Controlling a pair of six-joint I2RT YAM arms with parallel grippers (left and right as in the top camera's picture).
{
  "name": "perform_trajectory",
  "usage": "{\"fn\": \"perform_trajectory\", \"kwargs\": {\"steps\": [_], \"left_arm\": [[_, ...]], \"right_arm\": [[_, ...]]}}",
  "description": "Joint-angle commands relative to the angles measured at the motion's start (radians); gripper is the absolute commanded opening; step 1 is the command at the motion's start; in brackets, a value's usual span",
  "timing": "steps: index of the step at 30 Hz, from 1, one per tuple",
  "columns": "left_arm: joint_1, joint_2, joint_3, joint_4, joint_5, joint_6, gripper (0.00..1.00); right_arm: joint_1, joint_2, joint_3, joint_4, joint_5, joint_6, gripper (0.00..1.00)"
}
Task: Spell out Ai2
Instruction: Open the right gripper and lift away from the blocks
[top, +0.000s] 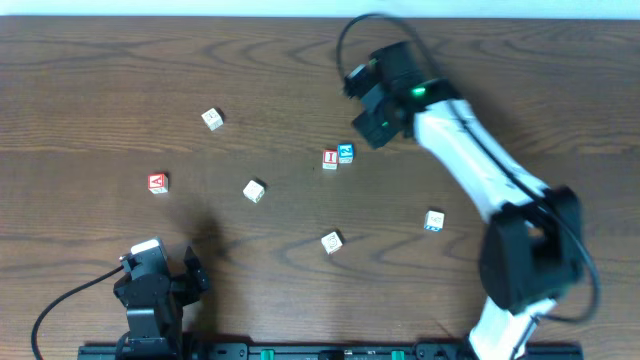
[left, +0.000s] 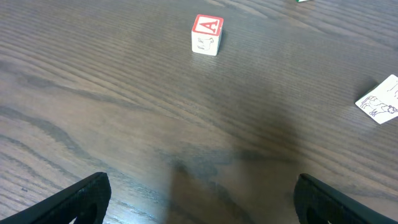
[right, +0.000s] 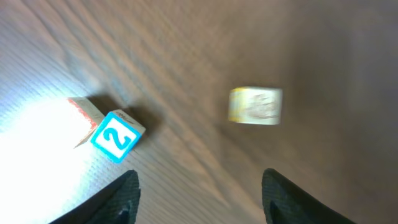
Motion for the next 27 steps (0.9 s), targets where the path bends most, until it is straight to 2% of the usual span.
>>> {"fn": "perform_trajectory", "kwargs": {"steps": [1,4,7,12,21,24,27], "left_arm": [[0.002,-0.005,-0.025,-0.04,-0.003,0.014,0.95],[0.002,-0.005,-0.025,-0.04,-0.003,0.014,0.95],[0.002,-0.005,-0.025,-0.04,-0.003,0.014,0.95],[0.002,-0.005,-0.025,-0.04,-0.003,0.014,0.95],[0.002,-0.005,-0.025,-0.04,-0.003,0.014,0.95],[0.002,-0.005,-0.025,-0.04,-0.003,0.014,0.95],[0.002,-0.005,-0.025,-0.04,-0.003,0.014,0.96]], "right_arm": [[-0.027,-0.079,0.003,-0.037,-0.166,-0.203,0.7],[-0.027,-0.082,0.003,-0.126,-0.168,-0.342,0.77],[-0.017,-0.074,0.003,-0.202,-0.182,-0.449,0.79],[-0.016,-0.067,0.003,-0.217,-0.226,-0.534,0.82],[-0.015,-0.013,0.003,-0.216,-0.259,-0.722,0.79],[-0.015,0.034,0.003,-0.211,-0.27,-0.743,0.84],[-0.014,0.079,0.003,-0.19,-0.27,-0.748,0.85]]}}
